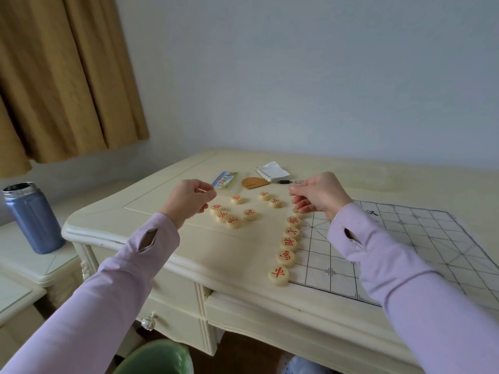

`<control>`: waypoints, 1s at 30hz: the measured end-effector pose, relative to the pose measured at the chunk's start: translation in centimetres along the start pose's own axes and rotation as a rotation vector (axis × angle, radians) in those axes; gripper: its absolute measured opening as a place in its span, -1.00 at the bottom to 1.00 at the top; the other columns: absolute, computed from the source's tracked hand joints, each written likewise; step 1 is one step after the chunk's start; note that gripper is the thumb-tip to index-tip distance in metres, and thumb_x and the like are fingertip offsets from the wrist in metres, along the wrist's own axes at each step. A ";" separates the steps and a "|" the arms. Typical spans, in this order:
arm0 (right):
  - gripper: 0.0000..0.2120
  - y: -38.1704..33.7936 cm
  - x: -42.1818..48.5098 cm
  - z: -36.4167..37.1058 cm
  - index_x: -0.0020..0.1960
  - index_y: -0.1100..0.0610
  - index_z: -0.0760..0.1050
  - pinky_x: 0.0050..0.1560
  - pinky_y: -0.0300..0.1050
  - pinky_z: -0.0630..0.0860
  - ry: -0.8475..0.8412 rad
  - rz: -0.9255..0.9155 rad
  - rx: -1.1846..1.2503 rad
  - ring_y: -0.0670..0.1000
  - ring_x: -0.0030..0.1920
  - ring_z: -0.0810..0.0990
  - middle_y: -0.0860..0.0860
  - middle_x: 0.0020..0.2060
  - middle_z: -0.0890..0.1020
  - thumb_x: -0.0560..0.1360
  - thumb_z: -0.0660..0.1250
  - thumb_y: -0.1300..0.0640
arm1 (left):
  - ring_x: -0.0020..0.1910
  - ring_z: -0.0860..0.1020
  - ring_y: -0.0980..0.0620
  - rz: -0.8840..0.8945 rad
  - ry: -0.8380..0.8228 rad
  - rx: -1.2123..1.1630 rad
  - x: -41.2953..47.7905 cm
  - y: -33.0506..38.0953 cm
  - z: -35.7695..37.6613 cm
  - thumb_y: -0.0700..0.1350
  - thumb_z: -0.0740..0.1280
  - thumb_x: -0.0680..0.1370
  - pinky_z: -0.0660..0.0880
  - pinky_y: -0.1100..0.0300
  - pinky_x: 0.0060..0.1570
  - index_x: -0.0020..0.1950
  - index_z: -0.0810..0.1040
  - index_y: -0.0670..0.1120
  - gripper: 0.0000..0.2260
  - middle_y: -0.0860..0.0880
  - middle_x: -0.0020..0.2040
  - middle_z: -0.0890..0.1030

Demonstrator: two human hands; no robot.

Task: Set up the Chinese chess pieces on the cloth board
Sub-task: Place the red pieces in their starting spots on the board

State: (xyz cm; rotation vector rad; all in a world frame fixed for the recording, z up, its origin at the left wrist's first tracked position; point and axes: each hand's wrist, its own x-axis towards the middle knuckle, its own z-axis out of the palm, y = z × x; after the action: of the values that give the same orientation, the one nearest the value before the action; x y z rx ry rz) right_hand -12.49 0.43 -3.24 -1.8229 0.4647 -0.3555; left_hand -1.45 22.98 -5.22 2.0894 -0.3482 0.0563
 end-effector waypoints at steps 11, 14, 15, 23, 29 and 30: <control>-0.87 1.3 3.3 1.2 -0.25 0.30 0.55 -0.49 -0.21 0.50 0.002 -0.004 0.008 0.01 -0.53 0.50 0.15 -0.43 0.57 0.45 0.38 0.27 | -0.33 0.51 0.08 -0.058 -0.020 0.039 2.2 -1.7 0.8 -0.19 0.33 0.53 0.48 0.30 -0.29 0.06 0.58 -0.19 -0.86 -0.01 -0.24 0.53; -0.87 1.4 3.9 1.2 -0.25 0.29 0.55 -0.52 -0.24 0.50 0.016 -0.026 0.006 0.01 -0.53 0.49 0.14 -0.43 0.56 0.46 0.38 0.26 | -0.36 0.51 0.05 -0.116 -0.038 0.065 3.1 -1.9 1.2 -0.17 0.35 0.51 0.51 0.23 -0.25 0.04 0.58 -0.19 -0.85 -0.04 -0.27 0.53; -0.86 1.4 4.1 1.1 -0.26 0.28 0.54 -0.52 -0.25 0.51 0.019 -0.030 0.009 0.02 -0.52 0.50 0.14 -0.43 0.56 0.46 0.38 0.26 | -0.39 0.51 0.05 -0.146 -0.054 0.098 3.3 -2.0 1.4 -0.15 0.36 0.51 0.52 0.25 -0.29 0.01 0.57 -0.17 -0.87 -0.03 -0.29 0.53; -0.89 2.1 5.5 1.2 -0.23 0.18 0.54 -0.37 -0.15 0.56 0.041 -0.059 0.051 0.04 -0.44 0.54 0.13 -0.37 0.60 0.48 0.38 0.23 | -0.25 0.64 0.00 -0.152 -0.348 0.130 3.6 -1.1 3.8 -0.13 0.45 0.45 0.53 0.06 0.16 0.20 0.47 -0.15 -0.64 -0.01 -0.11 0.60; -0.92 2.5 5.9 1.3 -0.18 0.18 0.54 -0.51 -0.25 0.51 0.066 -0.085 0.121 0.00 -0.46 0.52 0.12 -0.37 0.59 0.49 0.35 0.25 | -0.34 0.58 0.04 -0.071 -0.172 0.102 4.8 -0.7 4.5 -0.38 0.10 0.54 0.59 0.18 -0.13 0.22 0.50 -0.23 -0.69 -0.06 -0.08 0.52; -0.92 2.5 5.9 1.2 -0.18 0.19 0.54 -0.52 -0.27 0.50 0.072 -0.090 0.134 -0.01 -0.46 0.52 0.12 -0.37 0.59 0.49 0.35 0.26 | -0.35 0.56 0.05 -0.075 -0.116 0.114 5.3 -0.7 4.4 -0.39 0.07 0.54 0.57 0.19 -0.15 0.19 0.52 -0.24 -0.68 -0.09 -0.06 0.53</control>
State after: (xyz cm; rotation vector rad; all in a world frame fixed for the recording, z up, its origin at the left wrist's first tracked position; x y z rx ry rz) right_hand -7.07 -2.07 -5.98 -1.7080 0.3995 -0.5039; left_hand 3.39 18.39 -7.18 2.2223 -0.3433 -0.0923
